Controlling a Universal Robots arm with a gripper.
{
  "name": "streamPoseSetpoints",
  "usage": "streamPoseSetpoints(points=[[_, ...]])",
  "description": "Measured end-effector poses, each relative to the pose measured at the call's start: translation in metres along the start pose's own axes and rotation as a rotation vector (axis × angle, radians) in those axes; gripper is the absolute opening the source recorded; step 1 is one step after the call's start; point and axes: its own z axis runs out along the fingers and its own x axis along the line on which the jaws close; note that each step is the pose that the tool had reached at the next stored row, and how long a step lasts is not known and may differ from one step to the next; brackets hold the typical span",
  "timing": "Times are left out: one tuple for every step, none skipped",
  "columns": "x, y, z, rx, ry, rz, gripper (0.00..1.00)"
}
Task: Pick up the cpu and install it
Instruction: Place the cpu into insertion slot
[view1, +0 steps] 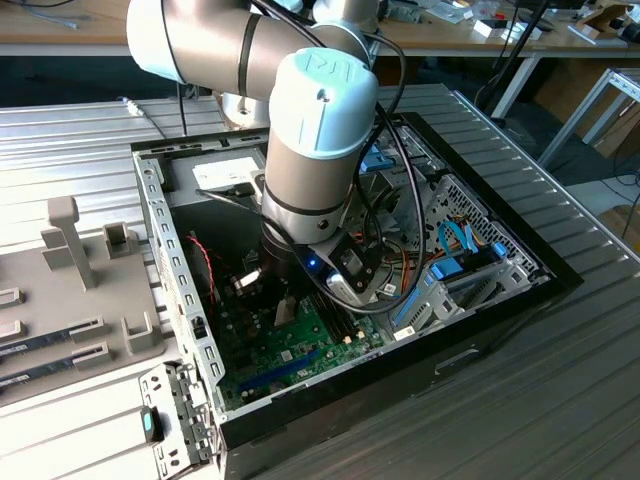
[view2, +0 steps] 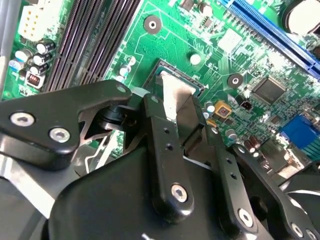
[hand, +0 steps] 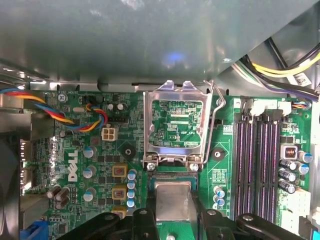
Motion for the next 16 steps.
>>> streamPoseSetpoints(points=[[0.0000, 0.0000, 0.0000, -0.0008, 0.0001, 0.002, 0.38], [0.0002, 0.0000, -0.0001, -0.0019, 0.0002, 0.006, 0.38], [0.0003, -0.0001, -0.0002, -0.0034, 0.0003, 0.009, 0.38], [0.0003, 0.0000, -0.0001, -0.0039, 0.0001, 0.011, 0.38], [0.0004, -0.0001, -0.0007, -0.0041, 0.0002, 0.011, 0.38], [0.0004, -0.0001, -0.0019, -0.0041, 0.0002, 0.011, 0.38], [0.0004, -0.0001, -0.0038, -0.0042, 0.0001, 0.011, 0.38], [0.0003, -0.0001, -0.0062, -0.0042, 0.0000, 0.011, 0.38], [0.0003, -0.0002, -0.0086, -0.0041, 0.0001, 0.011, 0.38], [0.0003, -0.0002, -0.0106, -0.0041, 0.0001, 0.011, 0.38], [0.0002, -0.0002, -0.0128, -0.0041, 0.0001, 0.011, 0.38], [0.0002, -0.0002, -0.0160, -0.0042, 0.0001, 0.011, 0.38], [0.0001, -0.0002, -0.0177, -0.0046, 0.0000, 0.011, 0.38], [0.0001, -0.0002, -0.0177, -0.0047, -0.0001, 0.011, 0.38], [0.0001, -0.0001, -0.0177, -0.0047, -0.0001, 0.011, 0.38], [0.0000, -0.0001, -0.0178, -0.0045, 0.0002, 0.011, 0.30]])
